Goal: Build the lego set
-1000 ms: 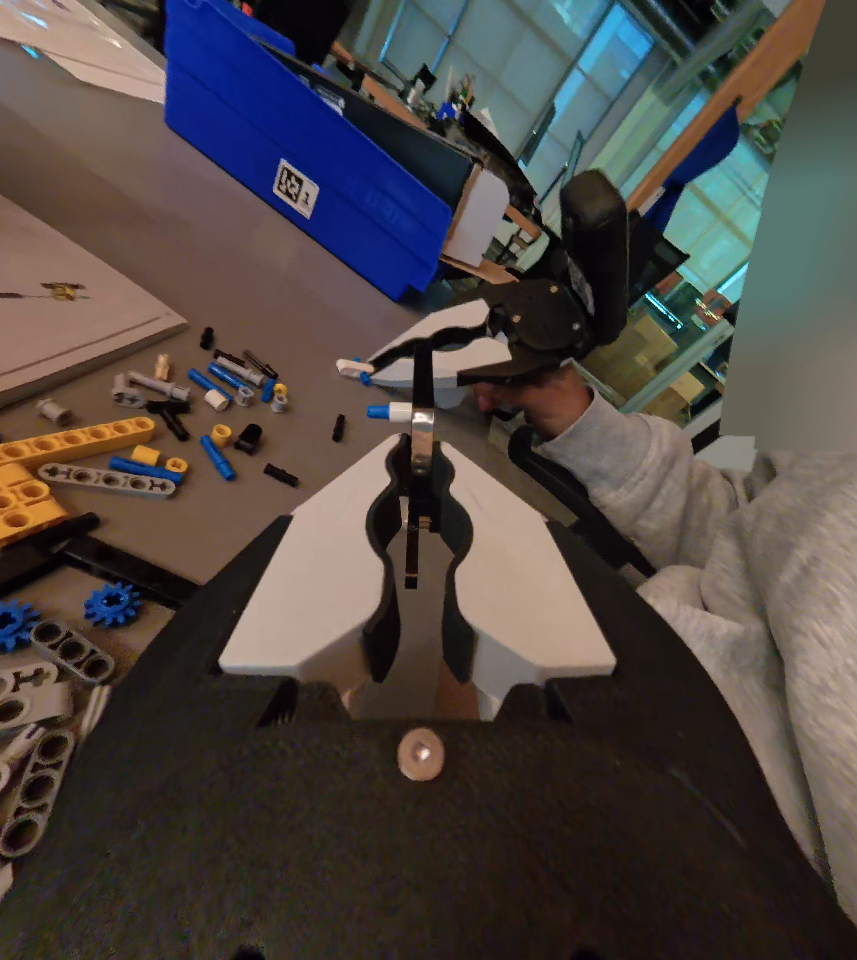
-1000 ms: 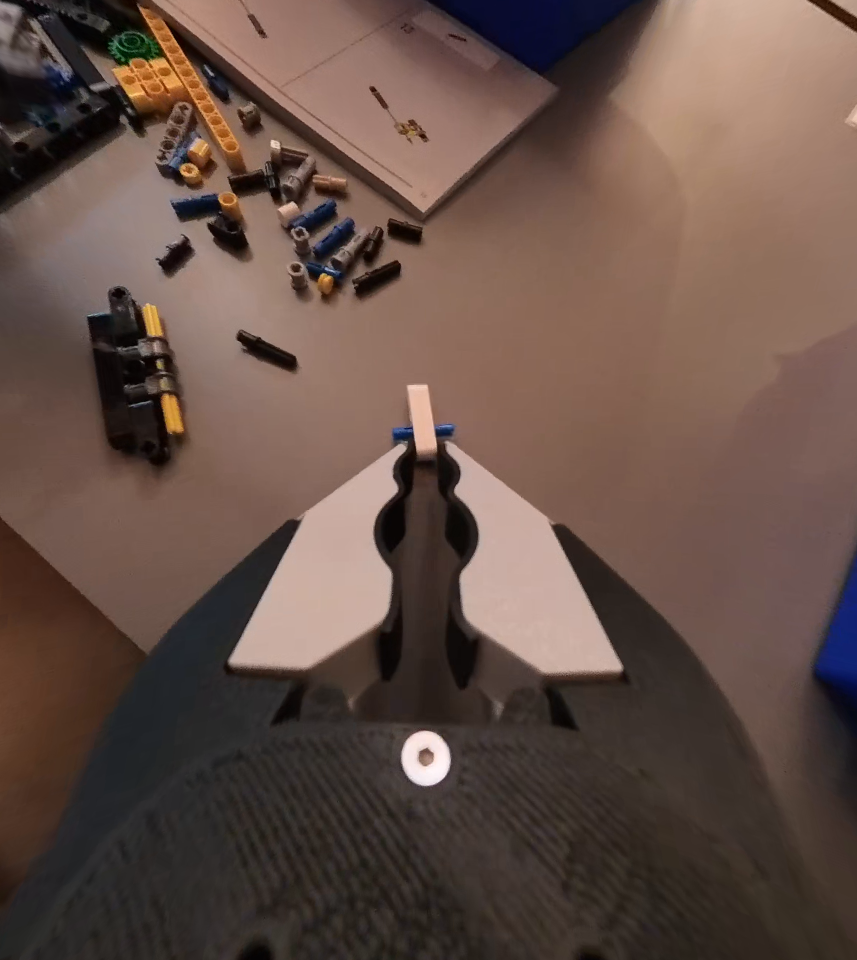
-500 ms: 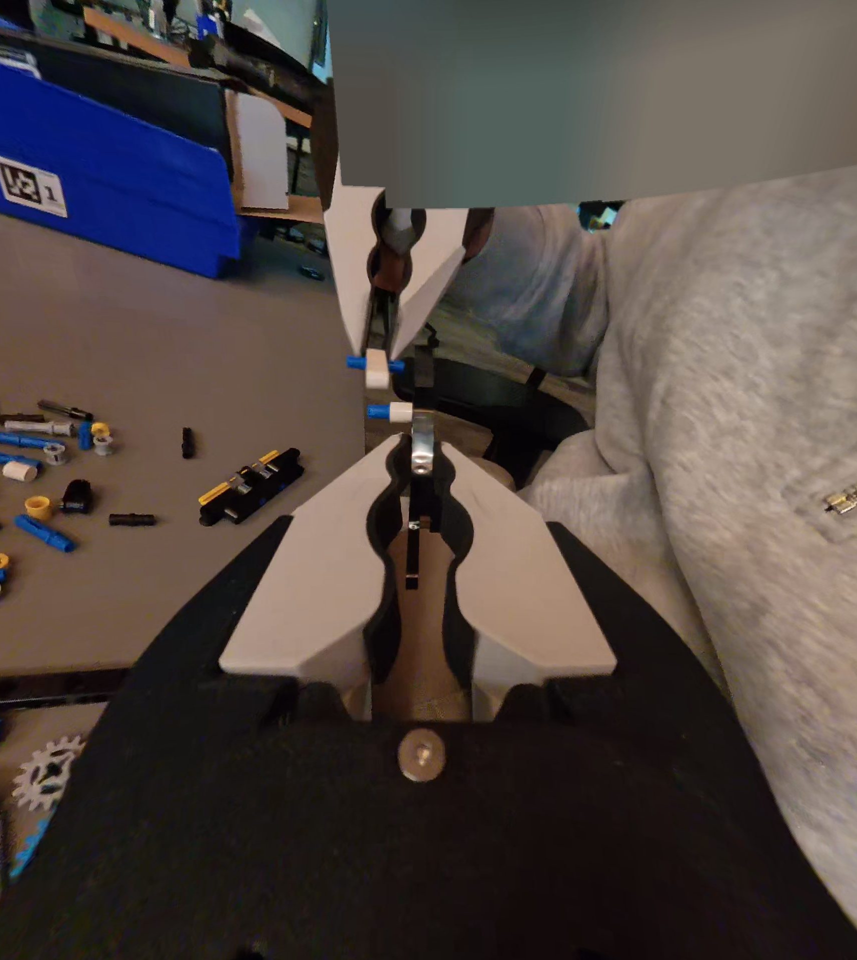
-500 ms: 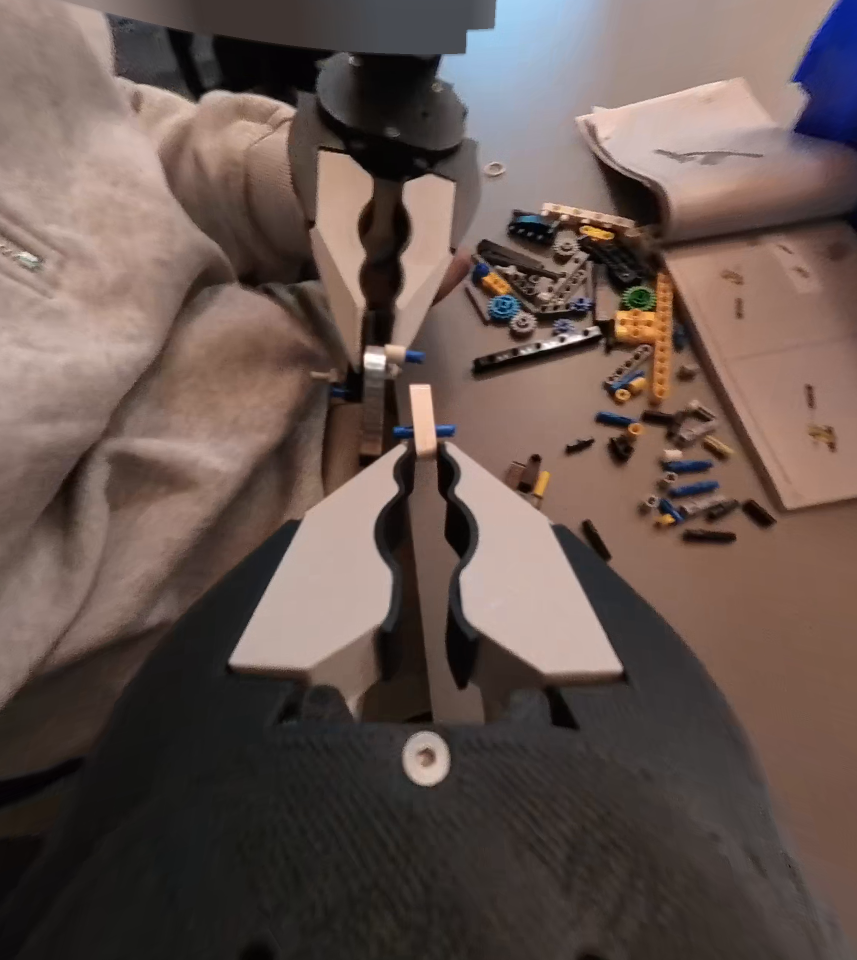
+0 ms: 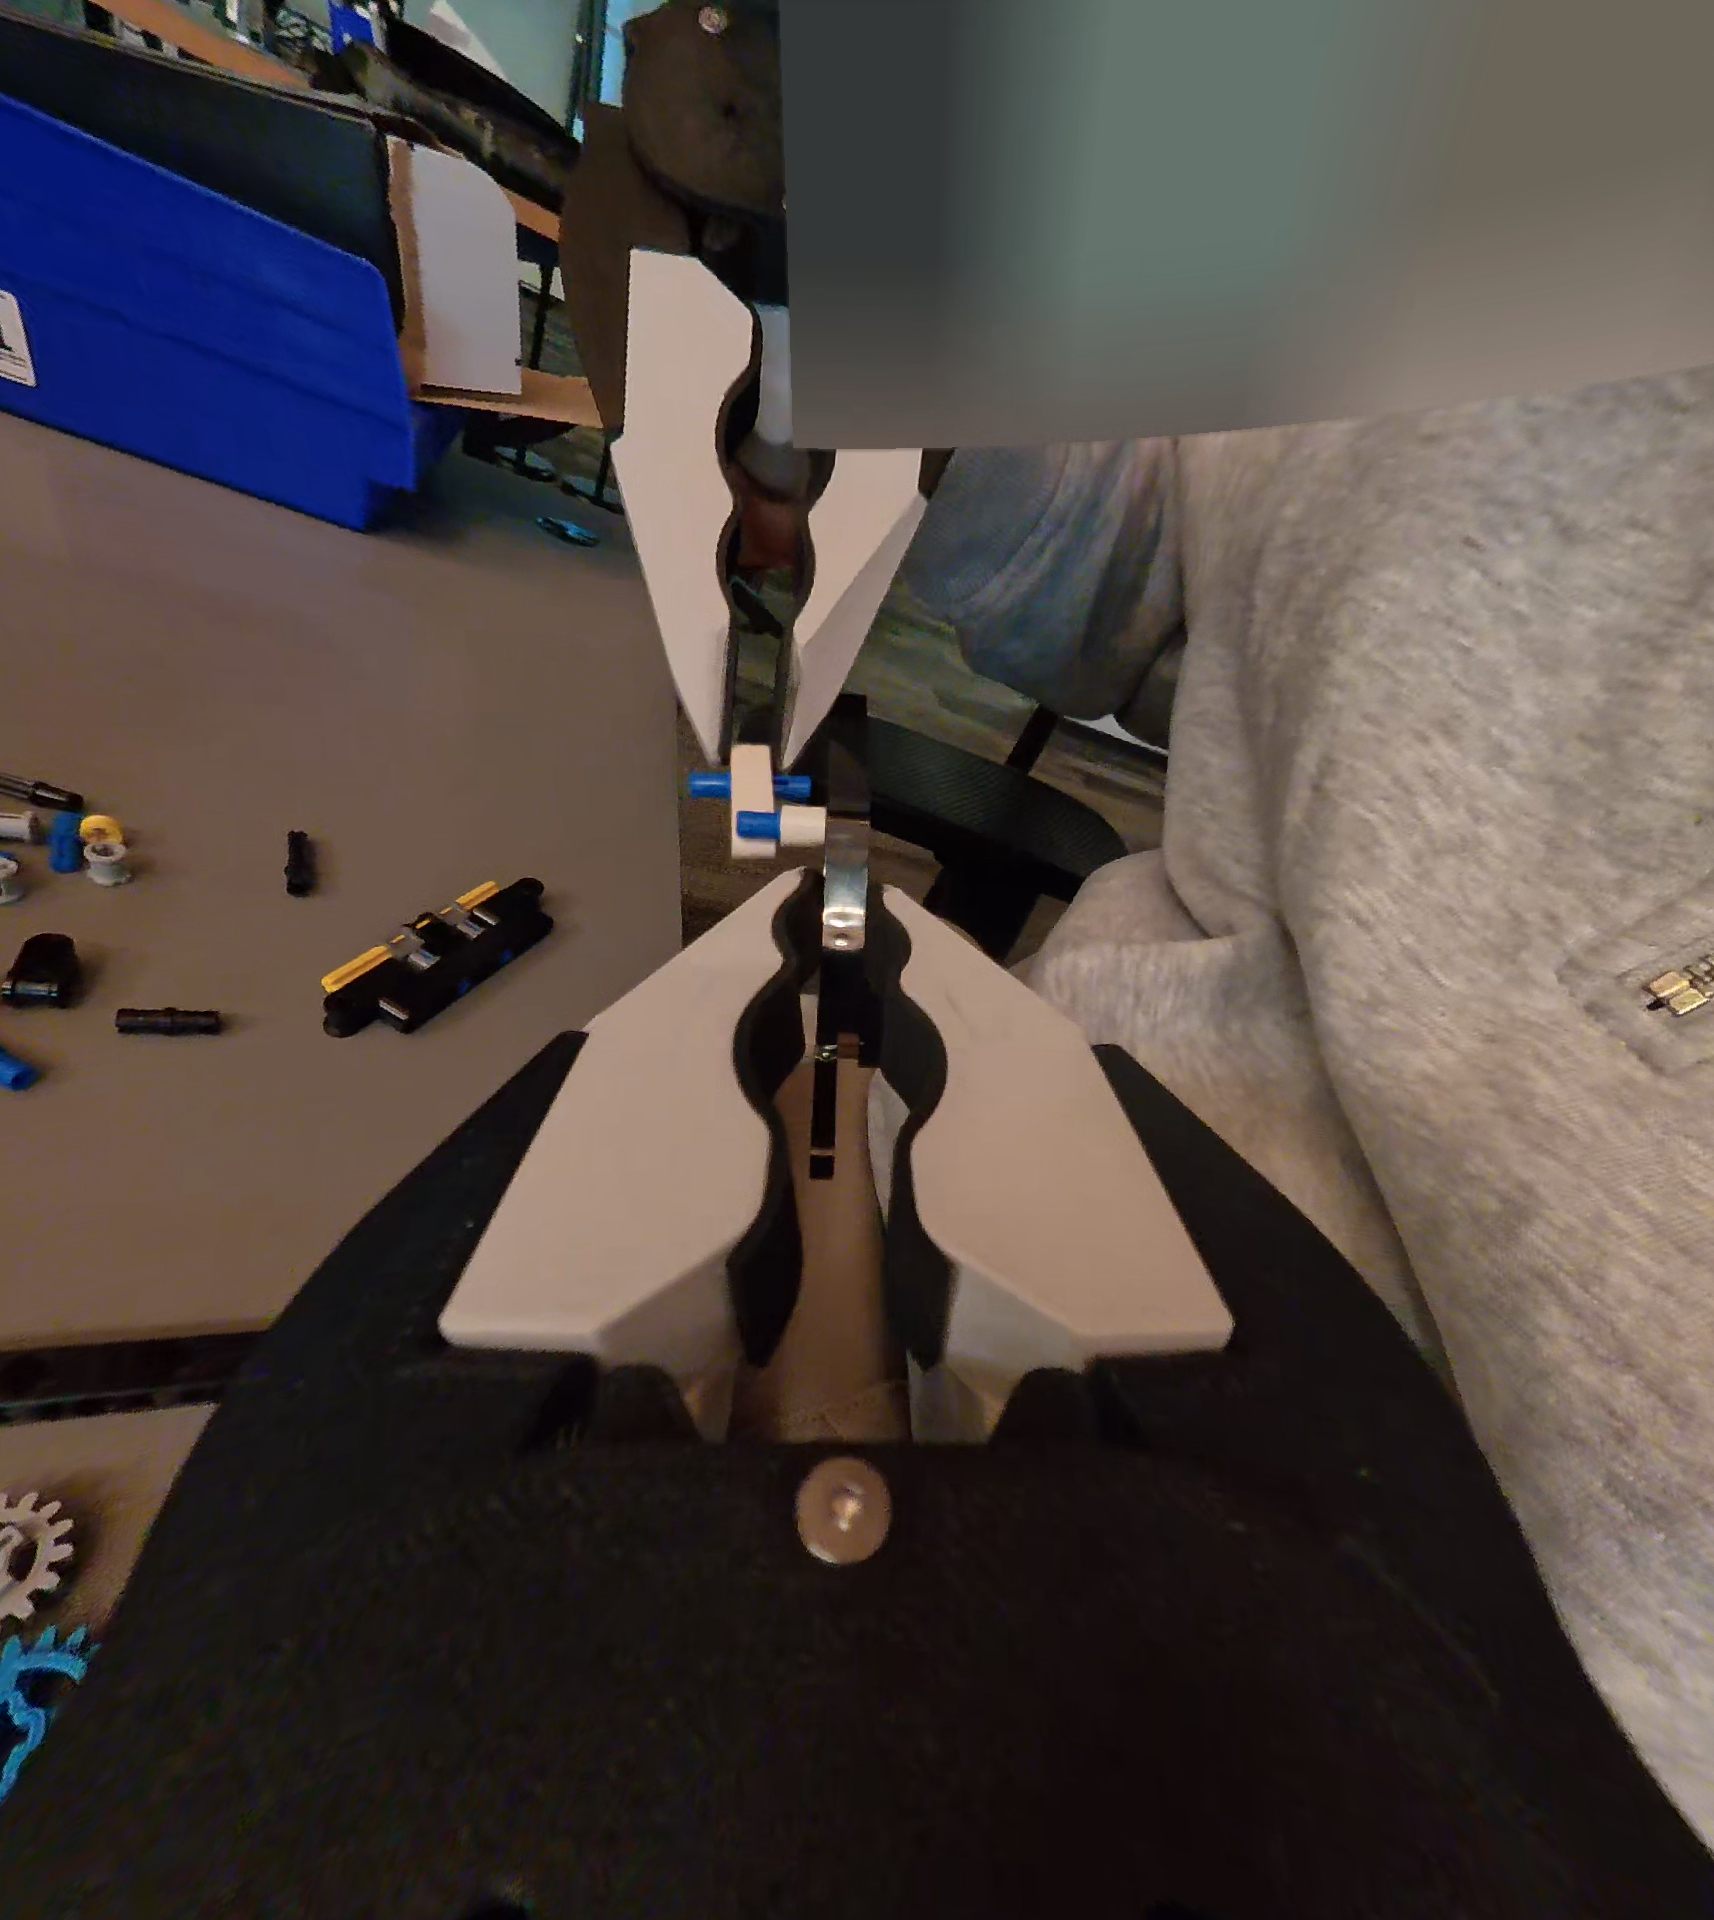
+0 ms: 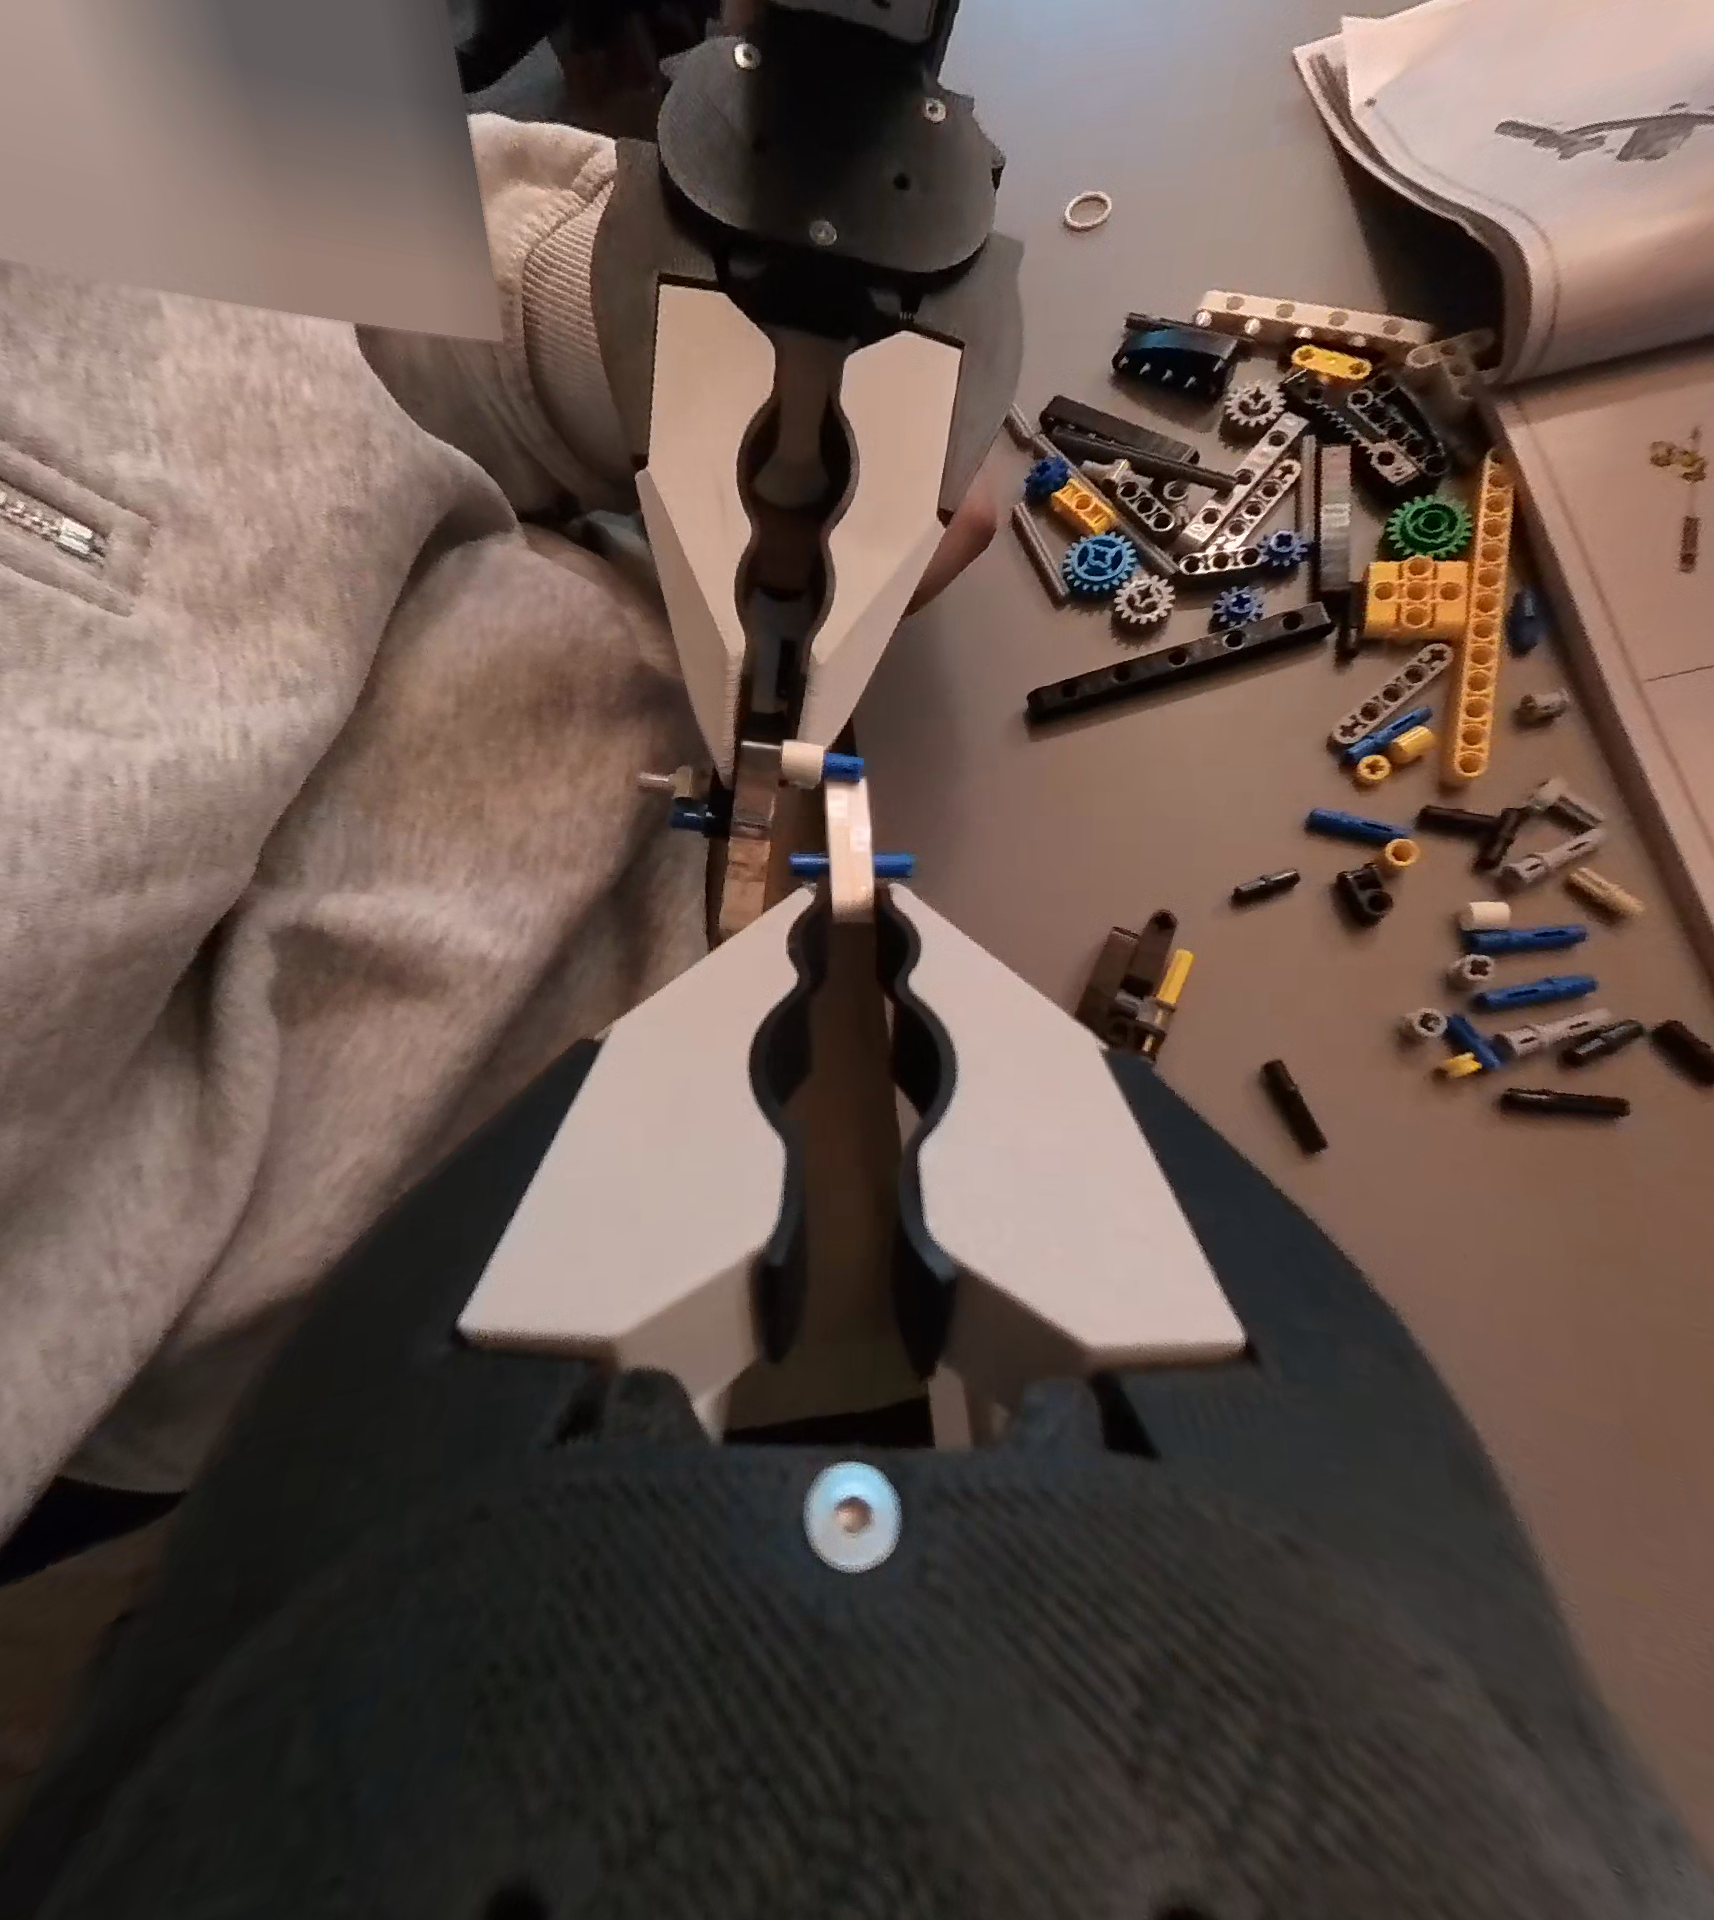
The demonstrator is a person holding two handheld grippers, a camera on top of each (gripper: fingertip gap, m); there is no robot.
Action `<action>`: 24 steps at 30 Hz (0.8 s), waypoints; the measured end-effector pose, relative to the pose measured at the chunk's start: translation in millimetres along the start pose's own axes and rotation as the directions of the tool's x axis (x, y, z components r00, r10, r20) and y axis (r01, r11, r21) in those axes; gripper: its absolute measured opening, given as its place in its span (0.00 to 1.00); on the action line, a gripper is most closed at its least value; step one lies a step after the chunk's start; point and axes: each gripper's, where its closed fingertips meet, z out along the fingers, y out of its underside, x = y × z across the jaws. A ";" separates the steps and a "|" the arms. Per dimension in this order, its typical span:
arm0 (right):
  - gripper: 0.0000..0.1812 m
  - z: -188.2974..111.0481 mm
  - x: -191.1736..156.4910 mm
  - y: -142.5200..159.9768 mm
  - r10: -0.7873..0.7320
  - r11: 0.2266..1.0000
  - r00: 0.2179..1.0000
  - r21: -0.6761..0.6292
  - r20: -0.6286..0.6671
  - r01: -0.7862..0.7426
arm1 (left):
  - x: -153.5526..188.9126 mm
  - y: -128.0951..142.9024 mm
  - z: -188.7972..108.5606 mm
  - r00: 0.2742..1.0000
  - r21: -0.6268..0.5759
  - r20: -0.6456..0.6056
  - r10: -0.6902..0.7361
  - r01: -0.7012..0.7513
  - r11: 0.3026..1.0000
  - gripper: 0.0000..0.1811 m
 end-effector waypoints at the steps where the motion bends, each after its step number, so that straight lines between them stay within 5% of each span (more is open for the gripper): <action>1: 0.03 -1.1 -0.2 -0.1 0.003 1.000 1.000 0.001 0.004 -0.003 | -0.3 -0.2 -0.1 1.000 0.002 0.001 -0.001 0.001 1.000 0.03; 24: 0.03 -17.4 -7.0 -14.8 0.064 0.975 0.973 0.195 0.223 -0.109 | 7.0 -19.2 -3.2 0.982 0.158 -0.128 -0.138 0.158 0.975 0.03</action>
